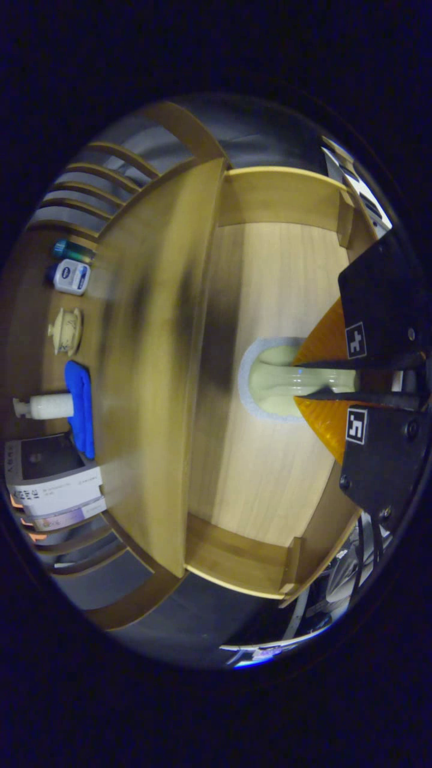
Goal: Pull open the drawer, take out the items inside it, and place them on the countertop above the cabinet.
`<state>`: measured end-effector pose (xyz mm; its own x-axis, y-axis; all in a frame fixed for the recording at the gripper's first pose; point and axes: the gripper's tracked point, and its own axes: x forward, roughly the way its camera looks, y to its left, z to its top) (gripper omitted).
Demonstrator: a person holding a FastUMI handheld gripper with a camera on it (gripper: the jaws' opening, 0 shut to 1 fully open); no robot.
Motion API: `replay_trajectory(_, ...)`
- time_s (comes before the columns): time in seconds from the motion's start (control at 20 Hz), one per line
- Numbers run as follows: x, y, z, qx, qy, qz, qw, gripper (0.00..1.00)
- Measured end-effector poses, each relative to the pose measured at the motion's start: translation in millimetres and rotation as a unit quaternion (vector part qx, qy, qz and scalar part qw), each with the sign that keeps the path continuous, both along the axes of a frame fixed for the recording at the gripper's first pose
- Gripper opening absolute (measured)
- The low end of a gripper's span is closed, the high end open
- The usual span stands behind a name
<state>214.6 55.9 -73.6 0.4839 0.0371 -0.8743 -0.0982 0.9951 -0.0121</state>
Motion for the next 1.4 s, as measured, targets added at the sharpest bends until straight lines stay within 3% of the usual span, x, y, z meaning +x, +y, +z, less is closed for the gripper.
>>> replay_trajectory(0.3, 0.9, -10.1, 54.6, 0.010, -0.037, 0.006, 0.999, 0.17)
replay_trajectory(0.65, 61.2, -24.1, 114.8, 0.007, -0.085, -0.027, 0.996, 0.17)
replay_trajectory(1.05, 134.0, -13.2, 100.5, 0.019, -0.064, -0.065, 0.996, 0.17)
replay_trajectory(1.4, 162.4, -12.2, 87.8, 0.022, -0.053, -0.083, 0.995, 0.17)
